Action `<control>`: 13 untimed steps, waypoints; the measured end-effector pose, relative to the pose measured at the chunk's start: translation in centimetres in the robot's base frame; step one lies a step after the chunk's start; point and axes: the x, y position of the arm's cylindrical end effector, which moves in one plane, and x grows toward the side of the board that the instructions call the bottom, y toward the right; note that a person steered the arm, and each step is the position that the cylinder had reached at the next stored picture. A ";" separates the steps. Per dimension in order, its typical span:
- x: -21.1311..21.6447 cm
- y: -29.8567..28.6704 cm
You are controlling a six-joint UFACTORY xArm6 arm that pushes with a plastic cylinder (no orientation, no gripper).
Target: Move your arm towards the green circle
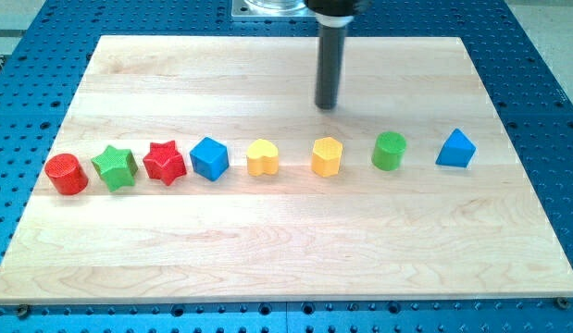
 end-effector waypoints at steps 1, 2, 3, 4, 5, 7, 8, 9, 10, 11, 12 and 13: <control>0.0 7.0; 0.8 15.2; 4.4 21.4; 8.7 21.4; 8.8 21.4; 12.6 19.9; 15.2 19.7; 15.2 19.7; 16.7 19.6; 17.7 19.6; 17.9 16.1; 18.0 11.6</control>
